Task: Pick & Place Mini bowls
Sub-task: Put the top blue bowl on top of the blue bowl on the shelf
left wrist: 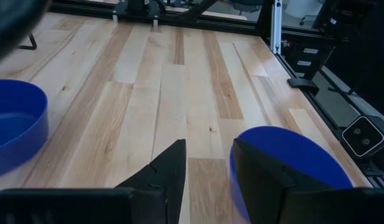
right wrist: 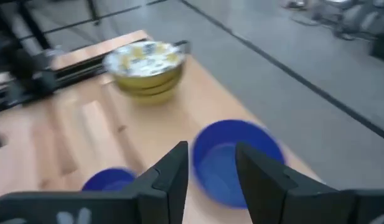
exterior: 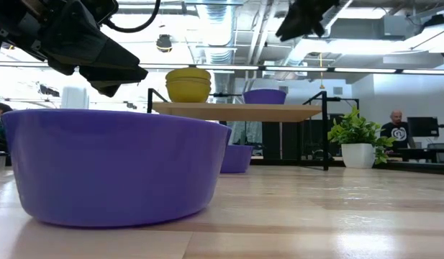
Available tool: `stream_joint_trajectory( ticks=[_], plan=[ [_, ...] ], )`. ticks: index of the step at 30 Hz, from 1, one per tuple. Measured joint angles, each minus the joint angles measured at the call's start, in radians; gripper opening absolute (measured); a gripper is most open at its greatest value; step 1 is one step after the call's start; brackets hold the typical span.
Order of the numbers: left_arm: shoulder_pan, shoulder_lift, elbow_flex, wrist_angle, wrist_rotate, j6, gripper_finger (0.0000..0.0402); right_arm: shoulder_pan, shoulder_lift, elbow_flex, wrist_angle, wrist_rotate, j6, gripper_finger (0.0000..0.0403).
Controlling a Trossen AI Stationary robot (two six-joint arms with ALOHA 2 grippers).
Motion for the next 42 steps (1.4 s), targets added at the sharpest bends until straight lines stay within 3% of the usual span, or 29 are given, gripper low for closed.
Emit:
stream_joint_trajectory(
  ticks=[10, 15, 25, 42],
  plan=[
    [0.000, 0.000, 0.000, 0.000, 0.000, -0.001, 0.0131, 0.168, -0.040, -0.002, -0.258, 0.001, 0.094, 0.0123],
    [0.000, 0.000, 0.000, 0.000, 0.000, -0.002, 0.0131, 0.247, -0.039, -0.052, -0.275, 0.008, 0.073, 0.0122],
    [-0.004, 0.000, 0.000, 0.000, 0.000, -0.001, 0.0131, 0.360, -0.040, -0.141, -0.203, 0.087, 0.070, 0.0122],
    [-0.004, 0.000, 0.000, 0.001, 0.000, -0.002, 0.0131, 0.485, -0.034, -0.330, 0.000, 0.086, 0.063, 0.0122]
  ],
)
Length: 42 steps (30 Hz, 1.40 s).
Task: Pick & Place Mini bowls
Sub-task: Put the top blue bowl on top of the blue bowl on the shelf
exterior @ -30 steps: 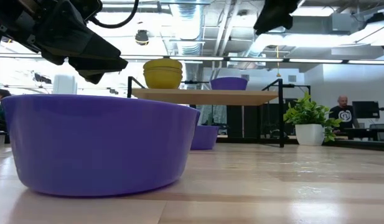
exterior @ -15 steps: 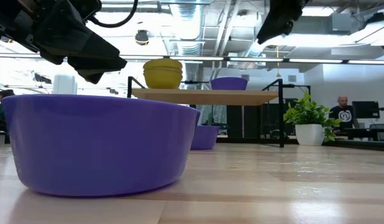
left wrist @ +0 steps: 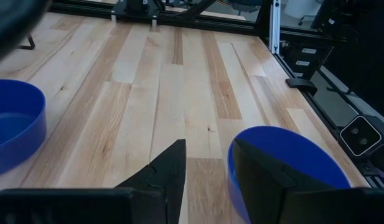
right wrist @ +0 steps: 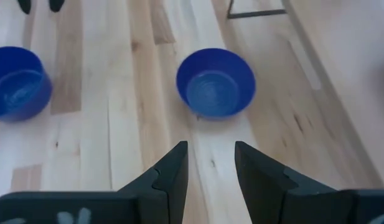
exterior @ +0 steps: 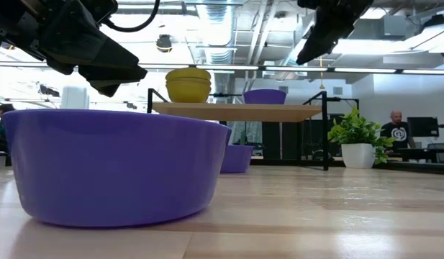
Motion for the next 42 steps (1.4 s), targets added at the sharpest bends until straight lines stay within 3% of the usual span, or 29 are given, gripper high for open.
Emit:
stream_joint_trajectory(
  ticks=[9, 27, 42],
  plan=[
    [0.000, 0.000, 0.000, 0.000, 0.000, 0.000, 0.0131, 0.036, 0.000, -0.078, 0.061, 0.000, -0.011, 0.0122],
    [0.000, 0.000, 0.000, 0.008, 0.000, 0.000, 0.0131, 0.036, 0.002, -0.299, 0.453, -0.005, 0.000, 0.0122],
    [0.000, 0.000, 0.000, 0.016, 0.000, 0.000, 0.0131, 0.036, 0.002, -0.321, 0.564, -0.006, 0.079, 0.0122]
  ],
)
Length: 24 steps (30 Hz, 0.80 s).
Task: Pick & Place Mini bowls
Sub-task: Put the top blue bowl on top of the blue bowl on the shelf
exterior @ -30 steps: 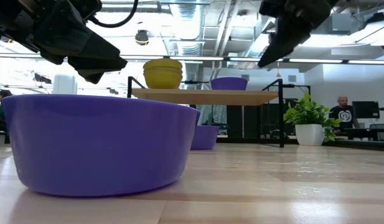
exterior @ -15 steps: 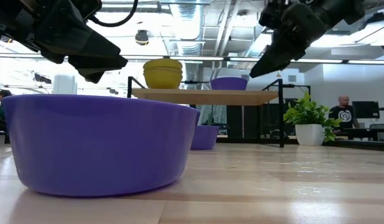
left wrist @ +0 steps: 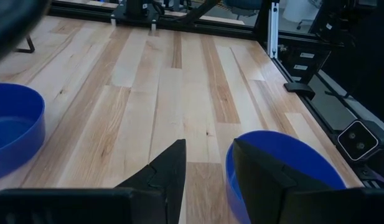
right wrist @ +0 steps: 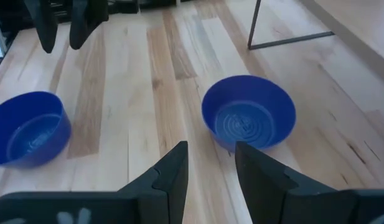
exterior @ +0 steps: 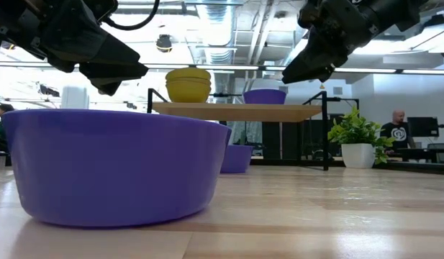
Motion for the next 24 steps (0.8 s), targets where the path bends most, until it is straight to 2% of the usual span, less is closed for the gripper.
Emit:
stream_joint_trajectory(
  ticks=[24],
  plan=[
    [0.000, 0.000, 0.000, 0.007, 0.000, 0.000, 0.0131, 0.000, 0.000, 0.001, 0.055, 0.001, 0.001, 0.0122]
  ],
)
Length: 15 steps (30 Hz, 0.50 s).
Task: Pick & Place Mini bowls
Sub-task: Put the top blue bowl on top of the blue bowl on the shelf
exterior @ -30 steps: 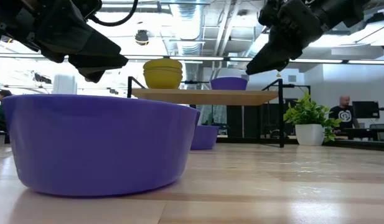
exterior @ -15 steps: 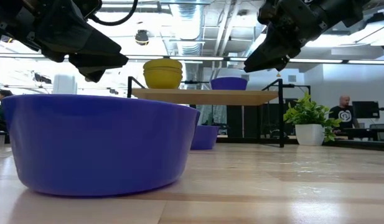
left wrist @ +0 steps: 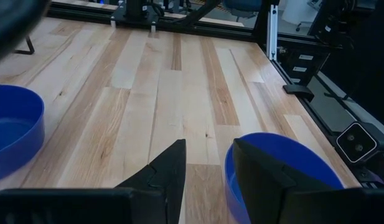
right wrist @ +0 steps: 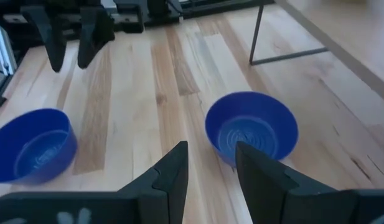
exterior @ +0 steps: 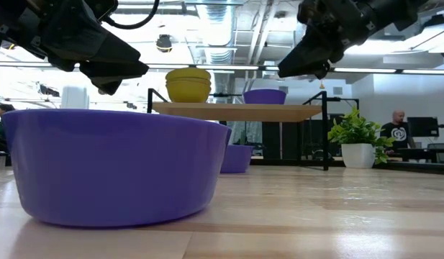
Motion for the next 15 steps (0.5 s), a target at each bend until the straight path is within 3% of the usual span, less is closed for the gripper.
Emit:
stream_joint_trajectory(
  ticks=[11, 15],
  plan=[
    [0.000, 0.000, 0.000, 0.000, 0.000, 0.000, 0.0131, 0.000, 0.005, 0.000, 0.006, 0.000, 0.000, 0.0122],
    [0.000, 0.000, 0.000, 0.001, 0.000, 0.000, 0.0131, 0.006, 0.062, 0.002, 0.050, 0.002, 0.000, 0.0122]
  ],
)
